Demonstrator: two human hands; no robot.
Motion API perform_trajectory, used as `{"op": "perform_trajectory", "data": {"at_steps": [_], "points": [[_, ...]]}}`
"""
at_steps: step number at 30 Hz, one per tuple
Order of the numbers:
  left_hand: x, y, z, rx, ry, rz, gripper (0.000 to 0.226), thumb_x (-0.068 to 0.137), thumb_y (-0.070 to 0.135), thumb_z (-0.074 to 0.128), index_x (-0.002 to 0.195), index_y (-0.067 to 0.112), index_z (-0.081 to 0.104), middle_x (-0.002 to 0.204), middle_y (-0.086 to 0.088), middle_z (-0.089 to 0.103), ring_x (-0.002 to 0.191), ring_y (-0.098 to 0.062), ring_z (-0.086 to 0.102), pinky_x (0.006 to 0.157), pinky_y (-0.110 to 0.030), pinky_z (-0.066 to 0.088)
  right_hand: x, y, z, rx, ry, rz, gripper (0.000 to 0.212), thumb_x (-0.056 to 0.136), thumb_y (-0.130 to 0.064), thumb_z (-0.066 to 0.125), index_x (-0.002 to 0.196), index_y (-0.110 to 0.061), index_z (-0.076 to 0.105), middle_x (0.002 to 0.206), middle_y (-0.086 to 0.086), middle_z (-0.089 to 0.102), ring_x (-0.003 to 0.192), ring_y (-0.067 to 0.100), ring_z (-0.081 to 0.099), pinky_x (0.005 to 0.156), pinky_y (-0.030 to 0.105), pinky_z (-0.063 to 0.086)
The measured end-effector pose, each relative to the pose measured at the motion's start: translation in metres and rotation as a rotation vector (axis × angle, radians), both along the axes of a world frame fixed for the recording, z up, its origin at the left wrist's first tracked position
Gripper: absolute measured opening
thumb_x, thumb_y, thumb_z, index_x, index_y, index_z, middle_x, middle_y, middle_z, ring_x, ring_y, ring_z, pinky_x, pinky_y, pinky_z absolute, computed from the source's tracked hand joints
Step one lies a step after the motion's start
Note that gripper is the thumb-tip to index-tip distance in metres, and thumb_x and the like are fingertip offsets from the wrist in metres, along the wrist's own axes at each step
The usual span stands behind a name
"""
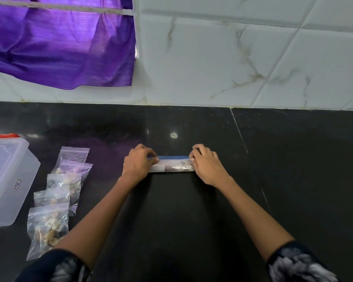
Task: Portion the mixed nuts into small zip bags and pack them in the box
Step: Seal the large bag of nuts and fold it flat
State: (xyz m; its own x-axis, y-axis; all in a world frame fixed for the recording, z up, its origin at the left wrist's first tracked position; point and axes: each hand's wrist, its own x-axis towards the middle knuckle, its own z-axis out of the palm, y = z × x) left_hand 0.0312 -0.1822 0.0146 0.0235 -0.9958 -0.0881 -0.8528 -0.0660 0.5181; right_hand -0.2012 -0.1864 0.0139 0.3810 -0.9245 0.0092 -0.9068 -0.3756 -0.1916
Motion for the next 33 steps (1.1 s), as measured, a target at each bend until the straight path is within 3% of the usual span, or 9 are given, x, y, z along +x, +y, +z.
{"op": "perform_trajectory", "data": {"at_steps": [3, 9, 12, 17, 20, 22, 24, 28, 33], "points": [[-0.003, -0.004, -0.005, 0.016, 0.054, 0.079, 0.024, 0.086, 0.037, 0.066, 0.105, 0.022, 0.068, 0.111, -0.001, 0.060, 0.105, -0.024, 0.055, 0.089, -0.043, 0.047, 0.010, -0.005, 0.000, 0.099, -0.022, 0.000, 0.053, 0.097, -0.012, 0.038, 0.147, -0.022, 0.024, 0.136, 0.001, 0.040, 0.119, 0.022, 0.044, 0.098, 0.040, 0.036], [-0.008, 0.007, -0.008, -0.076, 0.117, 0.166, 0.017, 0.087, 0.036, 0.066, 0.094, 0.021, 0.069, 0.104, 0.002, 0.064, 0.099, -0.022, 0.058, 0.082, -0.041, 0.048, 0.011, -0.010, 0.011, 0.258, 0.055, 0.006, 0.034, 0.100, -0.041, 0.033, 0.126, -0.024, 0.048, 0.117, 0.000, 0.053, 0.111, 0.019, 0.050, 0.098, 0.038, 0.028], [-0.015, 0.013, -0.007, -0.115, 0.065, 0.234, 0.027, 0.091, 0.037, 0.060, 0.112, 0.020, 0.063, 0.118, -0.001, 0.058, 0.109, -0.025, 0.052, 0.089, -0.040, 0.040, 0.017, -0.011, 0.018, 0.438, -0.033, -0.049, 0.028, 0.098, -0.042, 0.042, 0.108, -0.019, 0.055, 0.104, 0.001, 0.058, 0.098, 0.019, 0.055, 0.089, 0.035, 0.036], [-0.034, 0.055, 0.003, -0.105, 0.395, 0.592, 0.050, 0.094, 0.039, 0.053, 0.130, 0.005, 0.045, 0.129, -0.016, 0.047, 0.115, -0.034, 0.048, 0.097, -0.042, 0.038, 0.030, 0.003, 0.014, 0.508, -0.288, -0.189, 0.016, 0.095, -0.029, 0.052, 0.083, -0.018, 0.052, 0.074, -0.003, 0.054, 0.070, 0.015, 0.051, 0.066, 0.031, 0.039], [-0.029, 0.077, -0.003, 0.128, 0.704, 0.545, 0.052, 0.095, 0.041, 0.052, 0.128, 0.002, 0.047, 0.122, -0.014, 0.057, 0.110, -0.029, 0.057, 0.096, -0.038, 0.045, 0.057, 0.028, 0.010, 0.599, -0.707, -0.366, 0.020, 0.093, -0.022, 0.057, 0.075, -0.014, 0.051, 0.069, 0.002, 0.055, 0.067, 0.014, 0.050, 0.063, 0.029, 0.041], [-0.017, 0.086, -0.001, 0.118, 0.855, 0.476, 0.041, 0.094, 0.032, 0.057, 0.124, 0.003, 0.051, 0.116, -0.012, 0.062, 0.101, -0.023, 0.063, 0.089, -0.035, 0.052, 0.085, 0.048, 0.011, 0.742, -1.005, -0.453, 0.023, 0.093, -0.015, 0.059, 0.072, -0.013, 0.049, 0.070, 0.005, 0.057, 0.066, 0.014, 0.055, 0.058, 0.028, 0.049], [0.000, 0.092, 0.005, -0.007, 0.800, 0.489, 0.025, 0.092, 0.014, 0.061, 0.115, 0.006, 0.060, 0.107, -0.011, 0.066, 0.092, -0.018, 0.063, 0.081, -0.026, 0.052, 0.113, 0.063, 0.012, 0.823, -1.162, -0.487, 0.020, 0.090, -0.010, 0.062, 0.076, -0.012, 0.048, 0.075, 0.007, 0.061, 0.066, 0.015, 0.061, 0.056, 0.029, 0.056], [0.040, 0.101, 0.010, -0.145, 0.592, 0.613, 0.019, 0.089, 0.008, 0.062, 0.106, 0.002, 0.069, 0.102, -0.011, 0.070, 0.095, -0.021, 0.065, 0.085, -0.028, 0.048, 0.161, 0.075, 0.013, 0.814, -1.281, -0.456, 0.021, 0.086, -0.005, 0.066, 0.095, -0.010, 0.048, 0.095, 0.010, 0.062, 0.070, 0.015, 0.064, 0.055, 0.026, 0.058], [0.065, 0.110, 0.010, -0.174, 0.418, 0.612, 0.024, 0.092, 0.005, 0.057, 0.113, -0.002, 0.067, 0.110, -0.012, 0.069, 0.097, -0.018, 0.061, 0.082, -0.023, 0.041, 0.202, 0.082, 0.006, 0.735, -1.222, -0.438, 0.034, 0.084, -0.002, 0.067, 0.110, -0.016, 0.051, 0.104, 0.010, 0.066, 0.088, 0.021, 0.068, 0.066, 0.034, 0.060]]}}
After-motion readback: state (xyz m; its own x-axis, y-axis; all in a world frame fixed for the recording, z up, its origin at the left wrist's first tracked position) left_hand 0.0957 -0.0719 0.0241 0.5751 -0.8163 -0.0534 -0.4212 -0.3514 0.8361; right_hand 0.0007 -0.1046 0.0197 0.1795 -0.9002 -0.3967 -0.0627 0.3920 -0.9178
